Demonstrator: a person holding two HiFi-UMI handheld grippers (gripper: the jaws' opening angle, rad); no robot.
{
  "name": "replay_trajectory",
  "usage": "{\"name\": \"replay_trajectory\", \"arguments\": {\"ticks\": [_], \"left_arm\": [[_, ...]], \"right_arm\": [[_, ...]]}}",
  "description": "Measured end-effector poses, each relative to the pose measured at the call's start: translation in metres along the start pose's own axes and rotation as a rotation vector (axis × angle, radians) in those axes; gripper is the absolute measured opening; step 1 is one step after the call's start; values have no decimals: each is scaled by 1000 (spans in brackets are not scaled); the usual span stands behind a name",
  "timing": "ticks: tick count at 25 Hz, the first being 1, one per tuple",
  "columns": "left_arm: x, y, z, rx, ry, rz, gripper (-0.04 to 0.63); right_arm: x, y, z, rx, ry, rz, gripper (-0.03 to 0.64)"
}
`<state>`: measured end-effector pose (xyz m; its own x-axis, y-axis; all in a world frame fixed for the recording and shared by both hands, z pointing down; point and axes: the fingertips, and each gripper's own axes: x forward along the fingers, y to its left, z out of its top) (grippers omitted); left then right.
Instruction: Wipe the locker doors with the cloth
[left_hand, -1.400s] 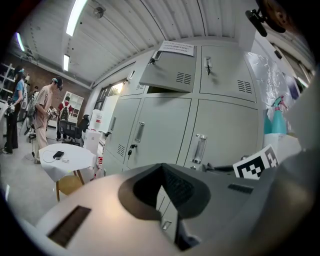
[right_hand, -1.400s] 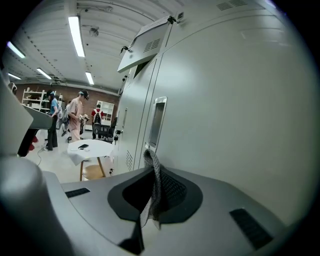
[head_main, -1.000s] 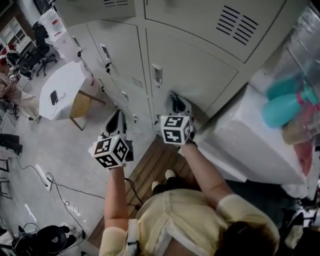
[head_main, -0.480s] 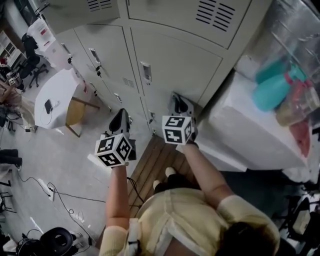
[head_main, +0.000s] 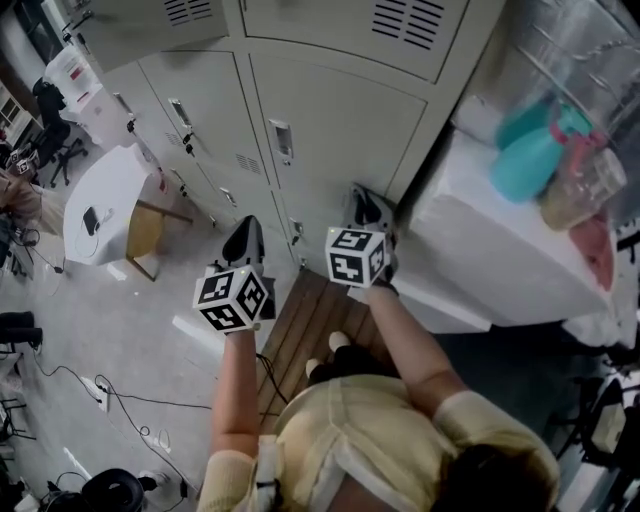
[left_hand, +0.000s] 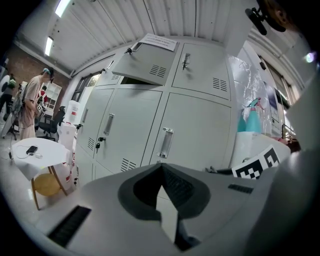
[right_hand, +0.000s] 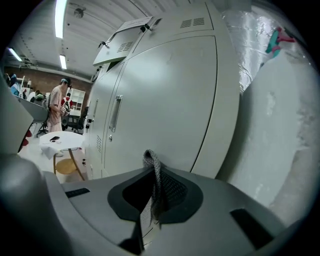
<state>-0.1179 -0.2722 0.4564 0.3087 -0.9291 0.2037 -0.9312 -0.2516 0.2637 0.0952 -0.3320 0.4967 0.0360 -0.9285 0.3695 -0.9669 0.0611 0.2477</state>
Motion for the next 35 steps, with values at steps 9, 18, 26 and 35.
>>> {"name": "replay_trajectory", "arguments": {"ticks": [9,18,26,35], "left_arm": [[-10,-3,0,-2,-12,-9,2],[-26,3,2,-12,-27,13,2],[-39,7,10,-13,-54,34,2],[-52,13,25,7,-76,74,2]], "right_arm": [[-18,-4,0,27,-13,-2,18],[-49,-3,24,9,-95,57,18],[-72,0,49,-19,-180,120,18],[-84,6,67,-21,-239,185,18]]}}
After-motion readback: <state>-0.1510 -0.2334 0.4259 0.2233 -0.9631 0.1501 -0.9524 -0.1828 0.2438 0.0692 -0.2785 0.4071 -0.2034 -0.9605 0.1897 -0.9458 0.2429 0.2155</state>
